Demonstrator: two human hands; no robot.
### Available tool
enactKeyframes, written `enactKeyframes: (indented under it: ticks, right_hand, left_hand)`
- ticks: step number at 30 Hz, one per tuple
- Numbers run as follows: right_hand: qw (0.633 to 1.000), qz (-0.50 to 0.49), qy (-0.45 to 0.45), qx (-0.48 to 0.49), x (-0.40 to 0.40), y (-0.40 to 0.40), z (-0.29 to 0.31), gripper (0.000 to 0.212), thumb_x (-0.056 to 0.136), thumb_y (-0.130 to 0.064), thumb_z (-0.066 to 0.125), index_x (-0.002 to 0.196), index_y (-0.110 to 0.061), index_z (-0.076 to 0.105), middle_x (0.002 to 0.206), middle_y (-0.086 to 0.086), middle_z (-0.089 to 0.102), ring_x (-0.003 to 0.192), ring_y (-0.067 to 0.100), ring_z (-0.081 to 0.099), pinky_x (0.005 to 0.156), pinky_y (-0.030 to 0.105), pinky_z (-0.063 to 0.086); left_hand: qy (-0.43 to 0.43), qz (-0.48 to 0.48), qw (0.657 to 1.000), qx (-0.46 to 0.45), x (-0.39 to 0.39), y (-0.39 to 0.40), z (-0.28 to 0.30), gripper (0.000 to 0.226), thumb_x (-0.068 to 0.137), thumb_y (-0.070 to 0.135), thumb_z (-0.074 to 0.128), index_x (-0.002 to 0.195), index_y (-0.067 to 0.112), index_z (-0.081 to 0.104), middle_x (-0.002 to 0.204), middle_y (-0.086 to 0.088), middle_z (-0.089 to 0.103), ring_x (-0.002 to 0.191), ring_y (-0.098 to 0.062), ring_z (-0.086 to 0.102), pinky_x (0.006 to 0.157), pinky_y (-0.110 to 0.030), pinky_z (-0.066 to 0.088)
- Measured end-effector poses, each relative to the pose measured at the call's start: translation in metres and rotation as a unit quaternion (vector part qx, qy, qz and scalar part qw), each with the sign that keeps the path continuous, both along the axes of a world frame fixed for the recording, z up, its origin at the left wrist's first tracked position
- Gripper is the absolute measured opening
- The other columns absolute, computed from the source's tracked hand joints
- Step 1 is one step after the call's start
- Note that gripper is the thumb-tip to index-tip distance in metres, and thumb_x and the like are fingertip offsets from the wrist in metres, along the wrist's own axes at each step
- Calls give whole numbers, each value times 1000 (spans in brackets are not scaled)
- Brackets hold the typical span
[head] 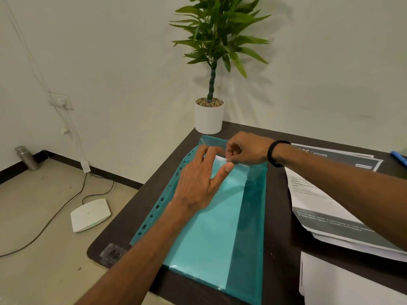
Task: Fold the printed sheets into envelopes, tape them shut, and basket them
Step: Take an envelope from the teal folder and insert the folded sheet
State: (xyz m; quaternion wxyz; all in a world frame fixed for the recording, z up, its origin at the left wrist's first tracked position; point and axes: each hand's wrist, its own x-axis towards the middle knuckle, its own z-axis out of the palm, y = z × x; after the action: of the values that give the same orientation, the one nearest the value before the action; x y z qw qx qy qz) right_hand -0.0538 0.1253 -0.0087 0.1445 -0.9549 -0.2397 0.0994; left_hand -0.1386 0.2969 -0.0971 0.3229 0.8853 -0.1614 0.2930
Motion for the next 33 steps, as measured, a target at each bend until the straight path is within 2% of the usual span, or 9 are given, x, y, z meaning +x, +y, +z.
enactKeyframes:
  ticks: [5,8,15,17,20,22,28,31,33]
  right_hand:
    - [1000,6,-16,-21,-1,3,-1,3,100,-22,63,99,-20,66,99,-3,68,91,15,65,77,28,55]
    - [999,-4,-36,-9,-1,3,-1,4,102,-24,60,98,-24,60,102,-4,65,93,17,64,82,33,56]
    - [978,-36,-182,97,-3,-5,23,4,101,-18,60,104,-18,63,100,2,69,89,22,63,83,42,58]
    - [969,-40,-215,118,-4,-8,32,6,100,-17,63,105,-17,67,102,3,71,90,21,64,85,40,58]
    - [972,-28,-193,127,-6,-16,43,14,96,-11,69,109,-12,75,107,4,74,94,17,67,84,28,57]
    - [973,-24,-187,129,-8,-21,47,16,95,-9,70,108,-12,77,106,3,76,93,15,68,85,29,59]
    - [940,-114,-275,167,-6,-28,50,13,96,-10,65,99,-19,74,101,1,74,87,20,66,83,42,59]
    - [916,-166,-312,190,-9,-36,54,17,95,-8,60,97,-21,71,100,-1,74,90,23,66,80,43,58]
    - [900,-193,-321,222,-10,-44,62,19,94,-7,59,97,-21,72,98,-2,74,91,23,67,81,42,58]
  left_hand:
    - [-25,-13,999,-15,-3,-1,2,53,105,60,30,120,19,58,116,7,51,71,-8,51,62,-7,34]
    - [-17,-26,1000,-4,-1,1,4,49,105,58,32,122,20,58,120,5,50,72,-9,53,62,-6,34]
    - [-21,-13,1000,14,4,-1,14,45,104,60,31,124,27,54,127,6,46,78,-10,59,67,-7,36]
    - [-21,-12,999,21,5,-3,14,44,104,61,30,123,28,52,128,7,45,80,-10,59,69,-9,38]
    - [-20,-12,999,25,6,-5,12,42,103,61,32,122,28,51,128,7,43,82,-9,57,70,-7,37]
    - [-17,-14,999,30,7,-7,10,42,103,61,33,122,28,50,128,6,42,83,-10,56,70,-5,35]
    - [-2,-11,998,60,13,-7,1,42,103,60,35,121,25,50,127,4,39,78,-10,52,64,-5,32]
    - [15,-7,997,78,14,-5,-4,41,104,60,34,119,25,50,128,4,37,80,-11,53,67,-5,33]
    - [22,-3,996,85,14,-4,-6,40,103,59,35,117,25,50,127,4,36,82,-11,54,69,-12,39]
